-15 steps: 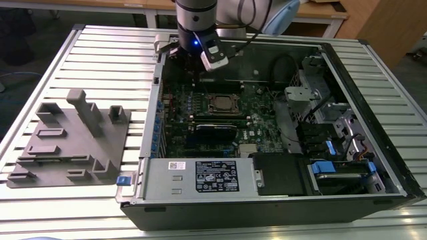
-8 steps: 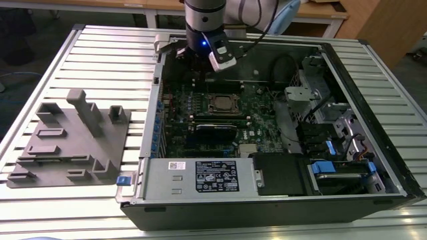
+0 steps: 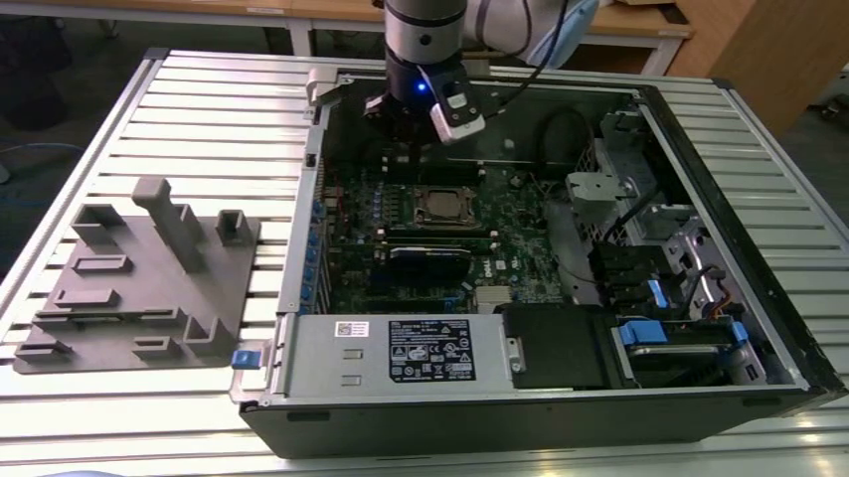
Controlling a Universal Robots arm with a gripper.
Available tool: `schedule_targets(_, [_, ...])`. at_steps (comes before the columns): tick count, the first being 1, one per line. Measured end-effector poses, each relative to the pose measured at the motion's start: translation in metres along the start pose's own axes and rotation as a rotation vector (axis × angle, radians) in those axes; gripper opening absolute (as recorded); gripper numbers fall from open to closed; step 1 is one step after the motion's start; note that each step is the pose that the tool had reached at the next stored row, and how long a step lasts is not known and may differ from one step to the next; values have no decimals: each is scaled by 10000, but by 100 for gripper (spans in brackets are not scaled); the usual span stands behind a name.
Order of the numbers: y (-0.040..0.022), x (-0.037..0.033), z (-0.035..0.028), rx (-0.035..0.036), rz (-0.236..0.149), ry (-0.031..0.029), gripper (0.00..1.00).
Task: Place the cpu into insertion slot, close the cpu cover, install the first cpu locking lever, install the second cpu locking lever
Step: 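Install the first cpu locking lever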
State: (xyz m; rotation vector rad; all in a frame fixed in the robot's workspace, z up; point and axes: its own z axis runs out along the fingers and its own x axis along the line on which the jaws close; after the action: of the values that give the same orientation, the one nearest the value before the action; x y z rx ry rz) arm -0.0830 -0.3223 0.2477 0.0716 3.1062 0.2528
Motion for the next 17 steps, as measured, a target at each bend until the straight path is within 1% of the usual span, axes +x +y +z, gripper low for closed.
schedule_targets(2, [1,-24,1,1,6,-1,11])
schedule_targets(8, [1,-32,6,1,5,-2,11])
schedule_targets(10, [0,-59,16,7,20,-4,11])
schedule_targets(13, [0,-121,36,20,79,-13,11])
schedule_targets(14, [0,-140,41,38,99,-17,11])
schedule_targets(15, [1,-157,46,74,124,-25,11])
schedule_targets(16, [1,-170,49,162,155,-35,11])
schedule_targets(17, [2,-181,51,270,189,-45,11])
